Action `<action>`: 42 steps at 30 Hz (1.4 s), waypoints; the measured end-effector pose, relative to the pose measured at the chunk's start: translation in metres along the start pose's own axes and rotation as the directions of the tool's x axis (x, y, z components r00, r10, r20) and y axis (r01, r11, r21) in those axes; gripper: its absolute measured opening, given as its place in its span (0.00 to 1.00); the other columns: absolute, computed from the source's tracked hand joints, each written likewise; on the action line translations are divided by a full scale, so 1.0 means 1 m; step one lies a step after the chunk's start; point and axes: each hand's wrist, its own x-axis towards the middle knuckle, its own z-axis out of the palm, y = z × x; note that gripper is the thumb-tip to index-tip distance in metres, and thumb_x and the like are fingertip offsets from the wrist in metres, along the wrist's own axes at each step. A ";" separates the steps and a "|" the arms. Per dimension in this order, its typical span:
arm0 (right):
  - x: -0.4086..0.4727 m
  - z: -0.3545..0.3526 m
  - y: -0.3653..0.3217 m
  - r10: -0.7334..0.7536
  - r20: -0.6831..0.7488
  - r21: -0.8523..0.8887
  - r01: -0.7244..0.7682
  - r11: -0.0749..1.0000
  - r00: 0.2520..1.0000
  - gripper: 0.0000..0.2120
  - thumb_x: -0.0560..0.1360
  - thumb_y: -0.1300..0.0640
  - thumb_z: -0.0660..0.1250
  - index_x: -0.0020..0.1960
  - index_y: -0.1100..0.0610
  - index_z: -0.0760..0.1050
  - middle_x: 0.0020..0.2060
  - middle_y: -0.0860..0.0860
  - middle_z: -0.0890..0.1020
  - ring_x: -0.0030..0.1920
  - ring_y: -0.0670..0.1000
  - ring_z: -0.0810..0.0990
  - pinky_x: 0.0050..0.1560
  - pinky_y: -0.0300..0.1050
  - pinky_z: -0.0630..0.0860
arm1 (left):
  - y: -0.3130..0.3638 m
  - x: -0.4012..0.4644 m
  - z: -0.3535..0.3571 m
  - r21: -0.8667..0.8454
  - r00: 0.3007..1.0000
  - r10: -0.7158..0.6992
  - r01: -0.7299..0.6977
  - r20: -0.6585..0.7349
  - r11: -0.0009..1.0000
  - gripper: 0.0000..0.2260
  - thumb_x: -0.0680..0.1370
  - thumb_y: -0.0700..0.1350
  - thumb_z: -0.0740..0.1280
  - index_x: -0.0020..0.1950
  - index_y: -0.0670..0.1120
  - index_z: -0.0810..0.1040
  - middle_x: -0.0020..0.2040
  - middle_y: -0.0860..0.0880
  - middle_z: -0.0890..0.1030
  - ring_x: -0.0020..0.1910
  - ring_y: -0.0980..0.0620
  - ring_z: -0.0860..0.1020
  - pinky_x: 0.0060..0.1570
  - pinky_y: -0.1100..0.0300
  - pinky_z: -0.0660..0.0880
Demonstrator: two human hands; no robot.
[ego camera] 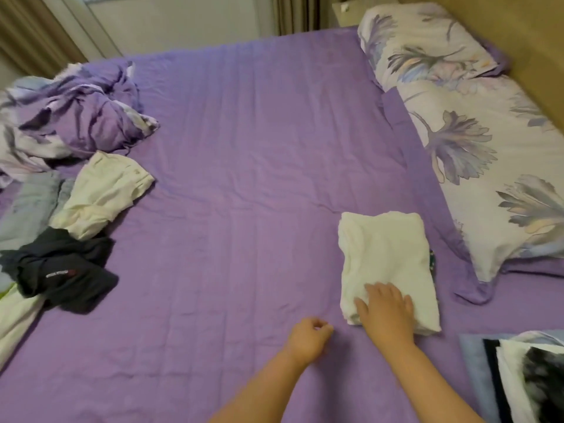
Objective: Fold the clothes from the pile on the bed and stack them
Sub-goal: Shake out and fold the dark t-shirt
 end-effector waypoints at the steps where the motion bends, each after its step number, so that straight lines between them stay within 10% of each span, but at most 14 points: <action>1: -0.008 -0.002 -0.013 -0.057 -0.008 -0.010 0.057 0.998 0.998 0.22 0.80 0.43 0.52 0.72 0.48 0.63 0.70 0.45 0.68 0.73 0.49 0.60 0.72 0.52 0.54 | -0.004 -0.009 -0.008 0.005 1.000 0.003 -0.003 -0.024 1.000 0.04 0.80 0.43 0.62 0.48 0.46 0.75 0.42 0.45 0.76 0.32 0.55 0.73 0.34 0.63 0.70; 5: -0.034 -0.011 -0.062 -0.211 -0.002 0.028 0.211 0.977 0.977 0.22 0.80 0.46 0.54 0.73 0.49 0.63 0.67 0.47 0.72 0.69 0.49 0.67 0.69 0.47 0.58 | -0.023 -0.042 -0.046 0.018 0.995 -0.007 0.009 -0.104 1.000 0.05 0.80 0.44 0.61 0.53 0.46 0.74 0.41 0.47 0.77 0.32 0.54 0.76 0.30 0.67 0.71; 10: -0.065 -0.015 -0.121 -0.374 0.074 0.008 0.375 0.927 0.924 0.21 0.80 0.47 0.55 0.72 0.49 0.63 0.65 0.48 0.75 0.66 0.51 0.72 0.64 0.44 0.65 | -0.061 -0.083 -0.095 0.115 0.981 -0.026 0.048 -0.192 0.992 0.14 0.81 0.47 0.61 0.63 0.41 0.75 0.57 0.41 0.80 0.54 0.44 0.80 0.53 0.57 0.74; 17: -0.104 -0.007 -0.213 -0.519 0.178 -0.037 0.533 0.845 0.836 0.22 0.80 0.46 0.55 0.73 0.48 0.62 0.69 0.46 0.71 0.68 0.48 0.70 0.65 0.43 0.65 | -0.121 -0.132 -0.169 -0.018 0.946 -0.076 0.074 -0.315 0.997 0.13 0.81 0.47 0.61 0.60 0.40 0.77 0.48 0.44 0.79 0.47 0.45 0.81 0.50 0.58 0.75; 42: -0.074 0.041 -0.582 -0.648 0.224 0.200 0.617 0.761 0.728 0.24 0.81 0.50 0.57 0.75 0.53 0.58 0.72 0.50 0.66 0.70 0.50 0.67 0.66 0.38 0.61 | -0.258 -0.092 -0.557 0.017 0.728 0.042 -0.042 -0.684 0.999 0.15 0.79 0.47 0.64 0.65 0.46 0.76 0.60 0.48 0.80 0.57 0.49 0.78 0.57 0.56 0.74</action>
